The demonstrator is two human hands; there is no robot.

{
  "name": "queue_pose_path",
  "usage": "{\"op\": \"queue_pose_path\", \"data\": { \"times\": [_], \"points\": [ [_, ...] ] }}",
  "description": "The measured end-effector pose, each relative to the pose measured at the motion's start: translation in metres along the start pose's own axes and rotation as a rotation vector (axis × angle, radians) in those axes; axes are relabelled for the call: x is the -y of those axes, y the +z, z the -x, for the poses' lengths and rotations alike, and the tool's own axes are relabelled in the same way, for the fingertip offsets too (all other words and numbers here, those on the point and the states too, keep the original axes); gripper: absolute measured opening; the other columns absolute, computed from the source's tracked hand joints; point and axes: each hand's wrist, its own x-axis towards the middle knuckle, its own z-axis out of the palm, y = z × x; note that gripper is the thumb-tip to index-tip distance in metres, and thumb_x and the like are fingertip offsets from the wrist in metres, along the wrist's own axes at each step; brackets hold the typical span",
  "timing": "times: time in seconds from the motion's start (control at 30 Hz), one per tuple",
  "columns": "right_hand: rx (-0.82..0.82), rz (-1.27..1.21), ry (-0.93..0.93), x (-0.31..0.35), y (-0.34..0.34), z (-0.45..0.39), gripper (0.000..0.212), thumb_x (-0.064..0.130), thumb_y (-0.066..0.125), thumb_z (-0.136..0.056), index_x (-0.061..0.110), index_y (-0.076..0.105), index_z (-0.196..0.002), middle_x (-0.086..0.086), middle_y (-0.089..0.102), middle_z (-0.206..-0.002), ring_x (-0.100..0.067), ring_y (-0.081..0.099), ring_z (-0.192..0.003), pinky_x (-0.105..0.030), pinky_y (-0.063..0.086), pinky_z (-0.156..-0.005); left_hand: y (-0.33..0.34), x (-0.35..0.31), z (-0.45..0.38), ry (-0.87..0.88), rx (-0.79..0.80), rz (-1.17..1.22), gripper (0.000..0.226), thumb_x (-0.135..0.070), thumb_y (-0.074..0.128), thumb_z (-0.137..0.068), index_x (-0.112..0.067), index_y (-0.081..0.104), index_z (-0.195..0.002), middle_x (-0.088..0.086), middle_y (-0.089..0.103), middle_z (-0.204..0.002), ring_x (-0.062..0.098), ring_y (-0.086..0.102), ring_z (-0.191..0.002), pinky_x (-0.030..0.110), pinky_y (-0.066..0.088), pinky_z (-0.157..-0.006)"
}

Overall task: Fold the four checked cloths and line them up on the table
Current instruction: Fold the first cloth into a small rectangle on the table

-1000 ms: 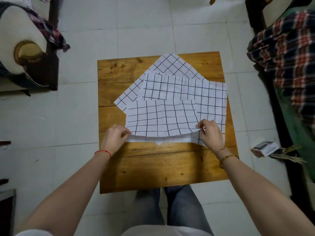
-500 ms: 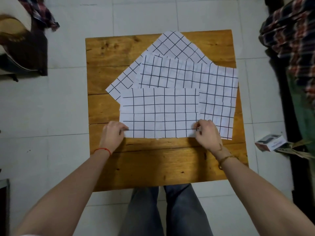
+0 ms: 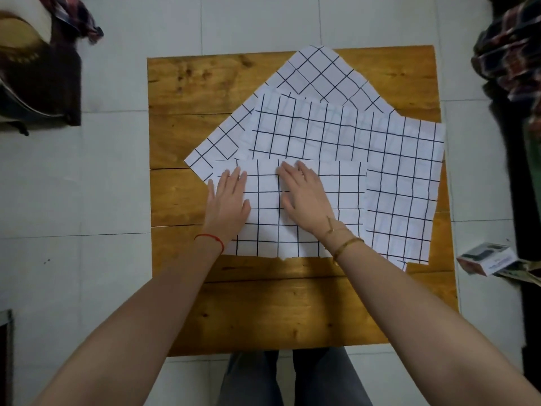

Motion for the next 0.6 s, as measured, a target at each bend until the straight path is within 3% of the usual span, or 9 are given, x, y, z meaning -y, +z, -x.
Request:
{"op": "queue_pose_path", "data": {
  "times": [0.23, 0.6],
  "points": [
    [0.144, 0.123, -0.060, 0.021, 0.024, -0.040, 0.059, 0.032, 0.035, -0.101, 0.015, 0.016, -0.154, 0.001, 0.013, -0.162, -0.028, 0.004, -0.150, -0.050, 0.003, -0.121, 0.006, 0.017, -0.020, -0.030, -0.004, -0.081, 0.063, -0.030, 0.042, -0.097, -0.011, 0.020, -0.153, 0.008, 0.019, -0.160, 0.029, 0.018, -0.148, 0.059, 0.020, -0.115],
    [0.124, 0.247, -0.116, 0.040, 0.042, -0.065, 0.057, 0.031, 0.037, -0.100, 0.012, 0.025, -0.152, -0.003, 0.024, -0.160, -0.031, 0.014, -0.148, -0.057, 0.015, -0.117, 0.008, 0.028, -0.030, -0.030, 0.015, -0.111, 0.069, -0.036, 0.045, -0.097, -0.015, 0.012, -0.154, 0.006, 0.013, -0.162, 0.028, 0.020, -0.146, 0.052, 0.025, -0.114]
  ]
}}
